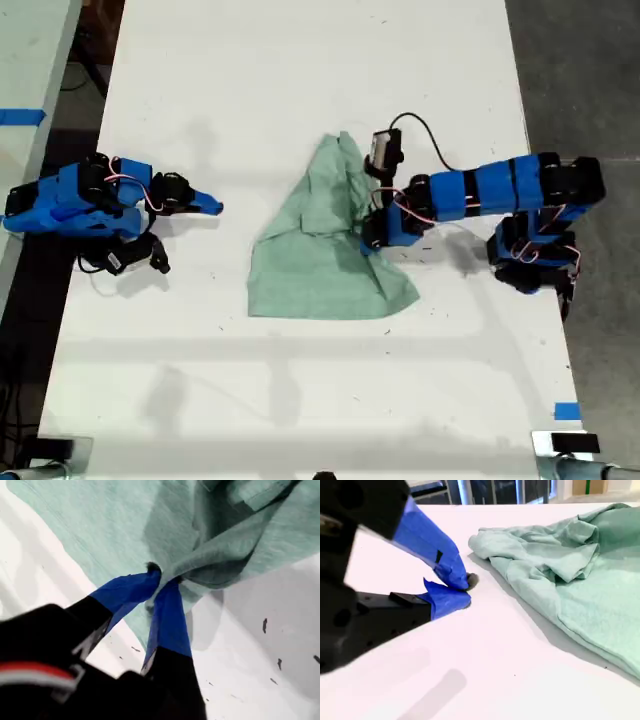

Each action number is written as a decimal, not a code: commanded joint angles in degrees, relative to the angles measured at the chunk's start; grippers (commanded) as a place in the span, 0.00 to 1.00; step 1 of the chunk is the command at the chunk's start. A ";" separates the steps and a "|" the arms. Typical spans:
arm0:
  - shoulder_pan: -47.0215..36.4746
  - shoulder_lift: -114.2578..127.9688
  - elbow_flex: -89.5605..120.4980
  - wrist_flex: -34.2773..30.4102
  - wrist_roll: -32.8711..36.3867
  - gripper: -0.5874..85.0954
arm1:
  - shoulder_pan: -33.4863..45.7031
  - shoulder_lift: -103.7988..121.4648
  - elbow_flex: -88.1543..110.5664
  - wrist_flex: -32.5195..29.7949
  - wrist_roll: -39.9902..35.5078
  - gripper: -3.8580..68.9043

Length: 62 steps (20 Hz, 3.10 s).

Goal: Fold t shirt

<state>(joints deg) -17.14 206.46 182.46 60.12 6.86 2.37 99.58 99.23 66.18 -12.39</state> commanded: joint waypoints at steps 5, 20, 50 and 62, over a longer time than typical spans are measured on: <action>-0.79 0.26 0.18 0.00 -0.53 0.00 | -0.70 -14.06 -20.57 0.26 -4.57 0.48; -0.88 0.26 0.09 0.09 -0.44 0.00 | -1.93 -2.02 -24.43 18.11 -3.52 0.57; -0.26 0.26 0.18 0.09 -0.79 0.00 | 7.73 100.99 79.10 9.32 14.59 0.04; -0.44 0.26 0.18 0.09 -0.70 0.00 | 6.42 100.99 79.10 9.32 12.22 0.12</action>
<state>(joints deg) -17.14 206.46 182.46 60.12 6.77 8.79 199.78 175.25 75.23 -0.44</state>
